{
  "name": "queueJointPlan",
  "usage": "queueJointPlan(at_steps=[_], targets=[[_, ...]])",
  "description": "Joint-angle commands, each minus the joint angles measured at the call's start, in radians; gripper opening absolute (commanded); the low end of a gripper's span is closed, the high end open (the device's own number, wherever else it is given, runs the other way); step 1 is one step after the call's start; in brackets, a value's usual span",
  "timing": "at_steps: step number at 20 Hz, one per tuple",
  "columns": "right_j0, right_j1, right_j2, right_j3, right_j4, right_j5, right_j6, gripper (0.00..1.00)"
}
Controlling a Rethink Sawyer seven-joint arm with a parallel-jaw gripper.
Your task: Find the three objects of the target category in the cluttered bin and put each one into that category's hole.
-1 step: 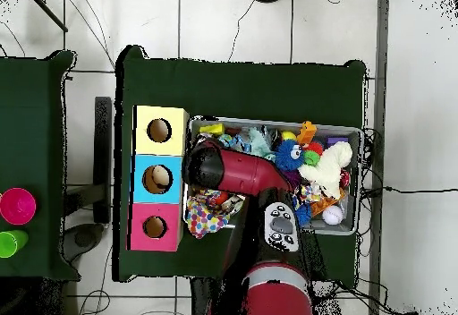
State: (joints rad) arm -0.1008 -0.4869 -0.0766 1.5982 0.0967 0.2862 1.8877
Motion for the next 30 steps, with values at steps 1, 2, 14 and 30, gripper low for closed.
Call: queueJointPlan(at_steps=[1, 2, 14, 30], targets=[[-0.005, 0.079, 0.046, 0.006, 0.064, -0.099, 0.231, 0.00], [-0.005, 0.086, 0.049, 0.006, 0.064, -0.106, 0.229, 0.00], [-0.048, 0.083, 0.126, 0.088, 0.087, -0.111, 0.202, 0.00], [-0.084, 0.037, 0.176, 0.103, 0.139, 0.094, 0.171, 1.00]])
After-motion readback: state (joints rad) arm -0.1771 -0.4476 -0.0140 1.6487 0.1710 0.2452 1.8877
